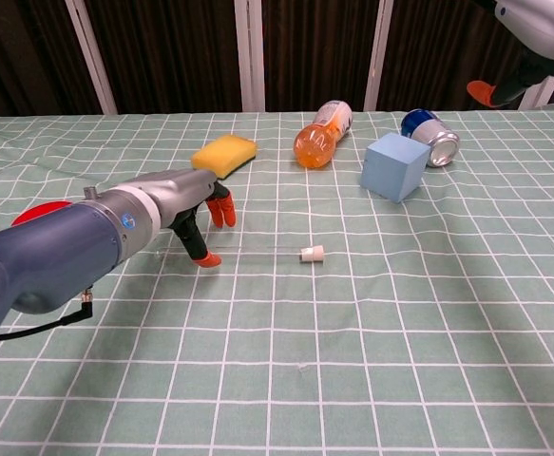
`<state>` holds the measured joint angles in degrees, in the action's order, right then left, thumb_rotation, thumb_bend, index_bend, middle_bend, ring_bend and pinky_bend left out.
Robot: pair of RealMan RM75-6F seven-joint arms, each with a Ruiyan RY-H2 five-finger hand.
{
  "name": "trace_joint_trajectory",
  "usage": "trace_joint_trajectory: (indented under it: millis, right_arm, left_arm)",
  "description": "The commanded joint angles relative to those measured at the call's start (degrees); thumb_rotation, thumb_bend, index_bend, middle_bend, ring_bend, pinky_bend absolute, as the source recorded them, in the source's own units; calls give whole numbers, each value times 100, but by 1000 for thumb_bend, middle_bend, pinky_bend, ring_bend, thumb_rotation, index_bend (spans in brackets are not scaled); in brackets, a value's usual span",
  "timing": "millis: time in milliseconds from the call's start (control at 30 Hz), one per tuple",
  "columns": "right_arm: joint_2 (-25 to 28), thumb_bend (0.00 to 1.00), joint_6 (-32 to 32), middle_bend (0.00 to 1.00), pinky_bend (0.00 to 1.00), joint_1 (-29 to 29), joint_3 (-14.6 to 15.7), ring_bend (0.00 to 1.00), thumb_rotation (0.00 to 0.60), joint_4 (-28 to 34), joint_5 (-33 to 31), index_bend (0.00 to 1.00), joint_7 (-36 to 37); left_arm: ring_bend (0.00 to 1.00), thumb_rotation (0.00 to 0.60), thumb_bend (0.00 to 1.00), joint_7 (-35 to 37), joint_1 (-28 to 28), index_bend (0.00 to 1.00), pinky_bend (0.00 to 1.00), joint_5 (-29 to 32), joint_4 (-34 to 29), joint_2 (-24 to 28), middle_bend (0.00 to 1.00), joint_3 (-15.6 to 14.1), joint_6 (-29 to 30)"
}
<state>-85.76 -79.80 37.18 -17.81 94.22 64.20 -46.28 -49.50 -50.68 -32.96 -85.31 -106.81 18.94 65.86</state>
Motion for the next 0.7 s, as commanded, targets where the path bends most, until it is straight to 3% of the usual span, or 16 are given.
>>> trace_joint_trajectory:
  millis: [33,133,400,600,700]
  right_arm:
    - [82,420,-84,0,0,-78,33,0,600,134,40,0,43]
    - [221,420,-209,0,0,-244,91,0,600,314,91,0,224]
    - [1082,381,-447,0,0,-1170,542,0,600,972,58,0,1268]
    - [1821,379,-736,0,0,-2098,1239,0,600,1090,634,0,2599]
    - [2005,378,-860,0,0,-2419,1506,0,600,960,907,0,3070]
  left_arm:
    - [6,600,317,96,95,226,0,-25,-265,136,188,13,216]
    - [0,600,315,434,325,119,0,-341,-586,378,135,-54,431]
    - [0,600,264,1751,1425,78,0,-1940,-1635,1799,76,-754,1091]
    - [0,600,246,2888,2464,69,0,-3488,-1936,3090,59,-1763,1750]
    - [0,600,246,3393,2901,66,0,-4026,-1804,3435,57,-2127,2120]
